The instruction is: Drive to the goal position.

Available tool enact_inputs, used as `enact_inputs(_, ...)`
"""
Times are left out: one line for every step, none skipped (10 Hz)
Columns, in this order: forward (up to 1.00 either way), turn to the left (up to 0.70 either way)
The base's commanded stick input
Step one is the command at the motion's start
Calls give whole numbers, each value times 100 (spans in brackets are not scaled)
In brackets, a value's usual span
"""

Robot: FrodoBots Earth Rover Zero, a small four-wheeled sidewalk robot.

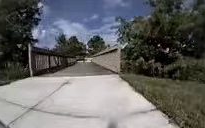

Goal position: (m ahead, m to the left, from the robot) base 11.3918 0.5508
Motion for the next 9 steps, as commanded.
enact_inputs(85, 29)
enact_inputs(85, 0)
enact_inputs(85, 0)
enact_inputs(85, 0)
enact_inputs(85, 0)
enact_inputs(85, 0)
enact_inputs(85, 0)
enact_inputs(85, 0)
enact_inputs(85, 0)
